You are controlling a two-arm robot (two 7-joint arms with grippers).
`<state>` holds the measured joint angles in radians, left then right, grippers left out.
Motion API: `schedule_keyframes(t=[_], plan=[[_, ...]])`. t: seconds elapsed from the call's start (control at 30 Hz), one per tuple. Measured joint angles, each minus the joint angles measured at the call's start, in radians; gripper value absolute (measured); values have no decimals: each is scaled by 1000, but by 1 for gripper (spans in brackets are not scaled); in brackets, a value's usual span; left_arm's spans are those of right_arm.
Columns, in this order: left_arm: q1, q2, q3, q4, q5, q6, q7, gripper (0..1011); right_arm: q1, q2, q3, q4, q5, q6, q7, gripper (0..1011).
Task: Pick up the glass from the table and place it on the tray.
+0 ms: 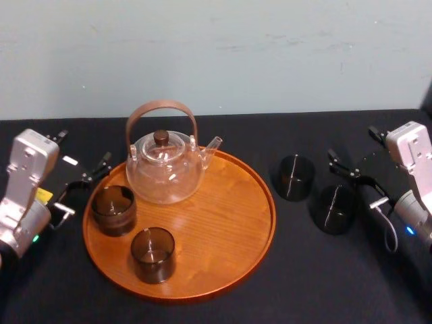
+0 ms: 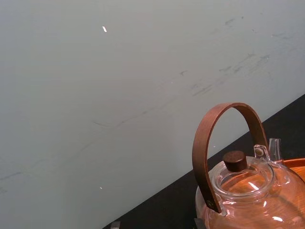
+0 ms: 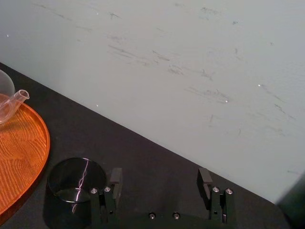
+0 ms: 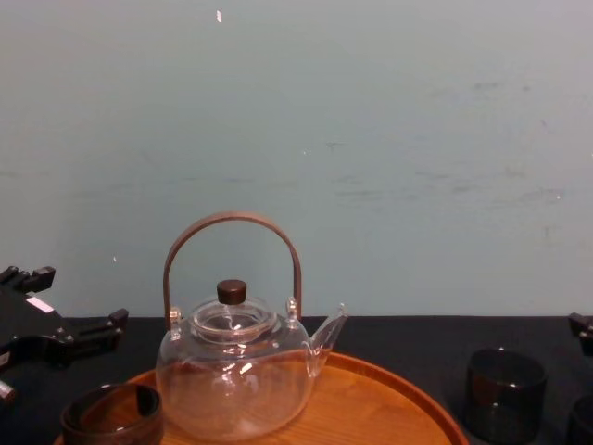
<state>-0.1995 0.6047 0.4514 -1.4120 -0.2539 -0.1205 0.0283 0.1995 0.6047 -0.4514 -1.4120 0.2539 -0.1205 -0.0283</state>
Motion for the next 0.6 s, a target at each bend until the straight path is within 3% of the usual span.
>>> schedule_keyframes(t=[0.6], plan=[[0,0,0,0,0,0,0,1001,0,0,0,0,0,0,0,1004]])
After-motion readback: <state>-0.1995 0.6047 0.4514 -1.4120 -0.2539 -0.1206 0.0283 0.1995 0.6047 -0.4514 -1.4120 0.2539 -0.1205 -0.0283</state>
